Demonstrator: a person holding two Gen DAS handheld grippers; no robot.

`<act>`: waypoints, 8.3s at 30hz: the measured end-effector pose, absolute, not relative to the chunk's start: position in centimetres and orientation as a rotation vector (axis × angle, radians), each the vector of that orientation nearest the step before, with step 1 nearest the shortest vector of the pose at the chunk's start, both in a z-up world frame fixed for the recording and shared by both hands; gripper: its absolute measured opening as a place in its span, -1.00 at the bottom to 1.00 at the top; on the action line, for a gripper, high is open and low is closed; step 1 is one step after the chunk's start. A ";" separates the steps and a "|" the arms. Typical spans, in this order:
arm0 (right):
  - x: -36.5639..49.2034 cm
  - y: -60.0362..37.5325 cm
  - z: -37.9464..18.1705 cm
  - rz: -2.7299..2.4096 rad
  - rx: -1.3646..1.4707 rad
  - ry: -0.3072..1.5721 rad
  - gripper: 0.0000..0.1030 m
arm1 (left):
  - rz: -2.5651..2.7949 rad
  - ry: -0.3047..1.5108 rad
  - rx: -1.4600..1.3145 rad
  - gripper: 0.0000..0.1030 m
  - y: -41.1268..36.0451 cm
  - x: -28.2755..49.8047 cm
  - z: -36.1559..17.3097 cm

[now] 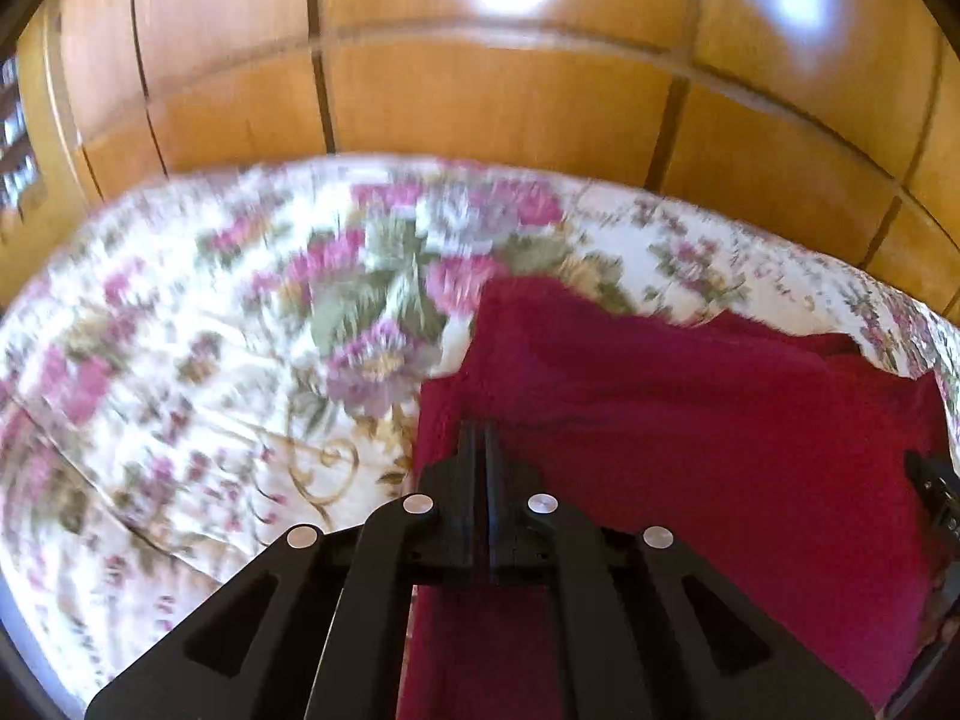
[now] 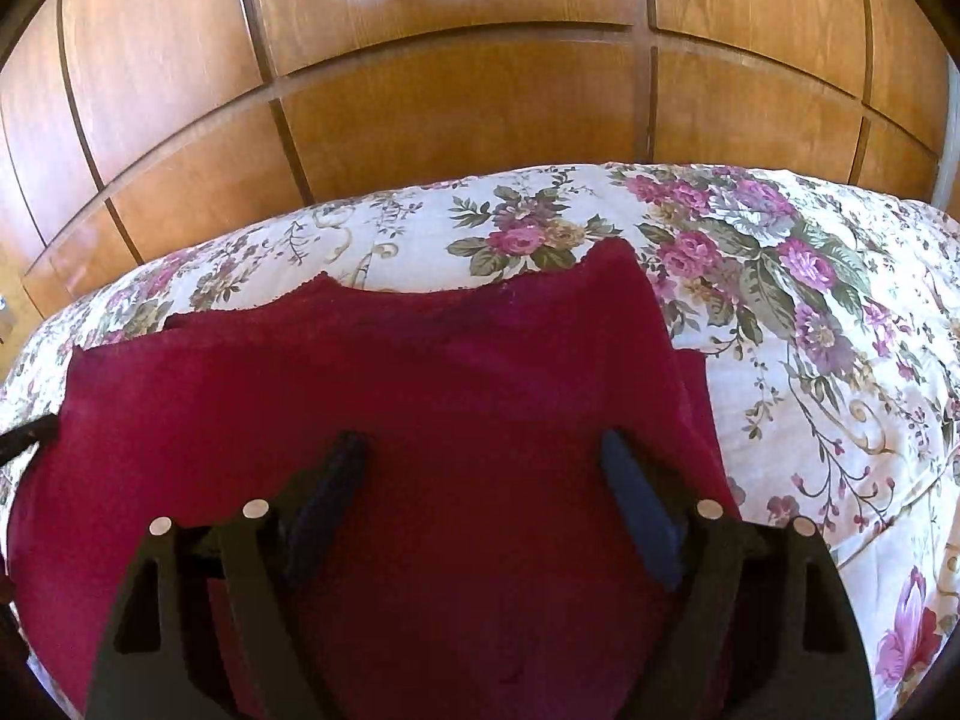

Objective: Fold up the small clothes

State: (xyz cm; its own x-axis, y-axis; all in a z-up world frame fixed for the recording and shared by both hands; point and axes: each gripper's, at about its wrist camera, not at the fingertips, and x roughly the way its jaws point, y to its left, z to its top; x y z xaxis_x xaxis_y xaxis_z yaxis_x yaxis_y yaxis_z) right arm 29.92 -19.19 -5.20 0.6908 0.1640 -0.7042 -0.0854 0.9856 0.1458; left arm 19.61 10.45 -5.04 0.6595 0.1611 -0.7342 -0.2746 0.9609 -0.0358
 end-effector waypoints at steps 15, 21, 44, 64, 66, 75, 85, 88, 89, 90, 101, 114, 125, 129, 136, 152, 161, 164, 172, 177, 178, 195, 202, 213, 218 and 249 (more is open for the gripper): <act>29.9 -19.3 -5.3 0.145 0.110 0.788 0.62 | 0.155 0.735 -0.071 -0.98 6.5 18.6 -1.7; 30.0 -19.3 -5.3 0.146 0.113 0.787 0.63 | 0.155 0.759 -0.074 -0.98 6.5 19.4 -2.7; 30.0 -19.3 -5.4 0.145 0.111 0.790 0.66 | 0.113 0.881 -0.257 0.39 10.4 25.1 -7.0; 27.7 -23.2 -0.9 0.232 0.239 0.818 0.67 | 0.187 0.677 -0.192 0.39 10.5 12.5 -1.8; 26.6 -26.3 -0.6 0.217 0.349 0.813 0.67 | 0.153 0.677 -0.189 0.39 9.9 11.7 -1.8; 25.2 -30.6 -6.5 0.301 0.696 0.949 0.31 | 0.040 0.751 -0.198 0.39 7.2 10.2 -3.3; 25.3 -27.6 -6.5 0.385 0.624 0.994 -0.32 | 0.015 0.777 -0.237 0.39 7.7 9.1 -3.9; 25.1 -26.7 -5.4 0.389 0.589 0.987 -0.43 | -0.010 0.782 -0.259 0.39 7.9 9.0 -3.8; 25.0 -26.6 -5.0 0.391 0.583 0.981 -0.44 | -0.027 0.778 -0.272 0.39 8.1 9.0 -3.6; 24.9 -26.3 -4.4 0.397 0.579 0.969 -0.45 | -0.041 0.777 -0.280 0.39 8.1 9.0 -3.5; 25.2 -18.3 3.8 0.532 0.481 0.878 -0.51 | -0.164 0.820 -0.373 0.31 10.1 10.4 -5.1; 25.4 0.8 2.9 0.685 0.186 0.998 -0.55 | -0.257 0.806 -0.561 0.20 13.4 9.9 -5.4; 23.2 5.7 1.6 0.750 0.071 1.006 -0.52 | -0.235 0.809 -0.674 0.17 17.6 9.0 -5.7; 22.6 6.3 -0.4 0.874 0.116 1.034 -0.18 | -0.210 0.762 -0.753 0.17 20.3 8.2 -4.7; 21.1 0.9 0.9 1.054 0.403 1.007 0.13 | -0.271 0.720 -0.767 0.17 21.9 8.9 -1.5; 16.3 -6.7 0.0 0.765 0.199 0.913 0.15 | -0.359 0.962 -0.689 -0.45 15.1 16.2 -3.0; 15.4 1.1 -2.6 0.841 0.023 0.967 0.15 | -0.225 0.956 -0.422 -0.73 16.1 16.2 -1.5; 15.1 3.1 -4.2 0.796 -0.044 0.975 0.16 | -0.126 1.033 -0.392 -0.53 16.5 16.5 -4.5; 14.4 3.2 -4.2 0.787 -0.072 0.934 0.26 | -0.174 0.766 -0.455 -0.44 15.5 12.5 1.4; 13.7 1.0 -3.5 0.869 -0.052 0.932 0.24 | -0.171 0.806 -0.240 -0.44 11.3 12.0 0.1; 13.8 -0.1 -3.2 0.888 -0.036 0.948 0.24 | -0.161 0.822 -0.223 -0.44 10.9 12.1 -0.7; 24.4 -3.0 4.4 0.673 0.177 0.826 0.22 | -0.118 0.789 -0.183 -0.44 10.2 11.6 -3.0; 29.7 0.9 1.8 0.592 0.103 0.895 0.22 | -0.127 0.781 -0.191 -0.44 10.7 11.7 -3.6; 33.3 4.7 -3.6 0.506 -0.054 0.998 0.35 | -0.152 0.768 -0.233 -0.44 11.7 11.7 -4.8; 32.8 5.2 -3.5 0.508 -0.102 0.969 0.45 | -0.159 0.760 -0.313 -0.44 12.8 10.9 -4.7; 26.1 -6.9 -4.3 0.765 0.470 1.019 -0.19 | -0.405 0.832 -0.762 -0.17 17.7 13.7 -8.5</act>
